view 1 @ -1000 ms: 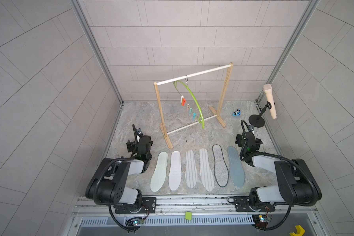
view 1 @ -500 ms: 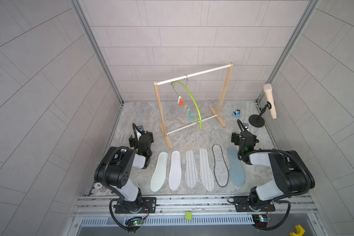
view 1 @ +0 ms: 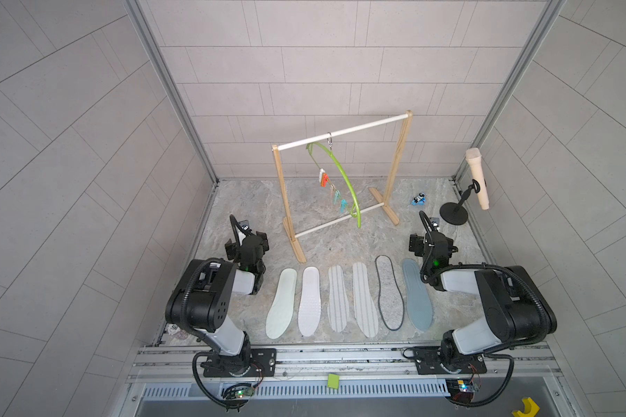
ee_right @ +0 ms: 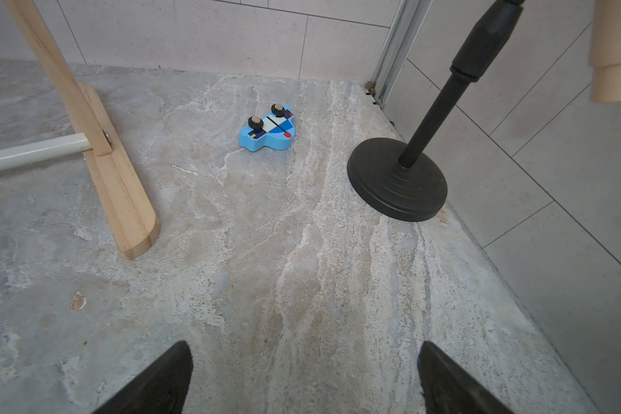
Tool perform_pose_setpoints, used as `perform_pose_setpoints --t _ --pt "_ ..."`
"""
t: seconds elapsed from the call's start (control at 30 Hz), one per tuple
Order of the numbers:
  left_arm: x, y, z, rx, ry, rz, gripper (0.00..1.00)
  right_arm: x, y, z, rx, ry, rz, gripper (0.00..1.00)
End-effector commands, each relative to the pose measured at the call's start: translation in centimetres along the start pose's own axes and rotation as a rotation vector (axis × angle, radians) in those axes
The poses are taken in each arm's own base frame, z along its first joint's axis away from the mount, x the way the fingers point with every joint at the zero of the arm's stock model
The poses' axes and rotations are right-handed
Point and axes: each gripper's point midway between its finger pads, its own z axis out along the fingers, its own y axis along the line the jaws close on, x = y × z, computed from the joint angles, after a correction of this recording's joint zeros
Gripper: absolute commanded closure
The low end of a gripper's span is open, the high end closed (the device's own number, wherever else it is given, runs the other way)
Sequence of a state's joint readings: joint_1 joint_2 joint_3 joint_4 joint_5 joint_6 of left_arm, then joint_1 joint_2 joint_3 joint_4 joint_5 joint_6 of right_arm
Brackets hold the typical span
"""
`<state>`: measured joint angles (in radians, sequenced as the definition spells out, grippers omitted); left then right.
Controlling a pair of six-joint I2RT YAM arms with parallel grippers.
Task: Take the shoe insoles off the hanger
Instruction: Reset both arms
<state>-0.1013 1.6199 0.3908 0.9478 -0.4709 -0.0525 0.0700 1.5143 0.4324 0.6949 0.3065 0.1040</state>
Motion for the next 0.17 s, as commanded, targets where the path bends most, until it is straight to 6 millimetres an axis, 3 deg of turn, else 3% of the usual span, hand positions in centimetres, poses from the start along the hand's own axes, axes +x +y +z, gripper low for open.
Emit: perform_pose_setpoints --t 0.0,0.13 --pt "-0.65 0.02 0.20 -0.003 -0.011 -0.016 0.00 -0.41 0.46 0.71 -0.003 0.009 -0.027 0.01" --pt "-0.61 0.06 0.20 -0.002 -0.009 -0.015 0.00 -0.47 0.28 0.42 -0.008 0.001 -0.019 0.00"
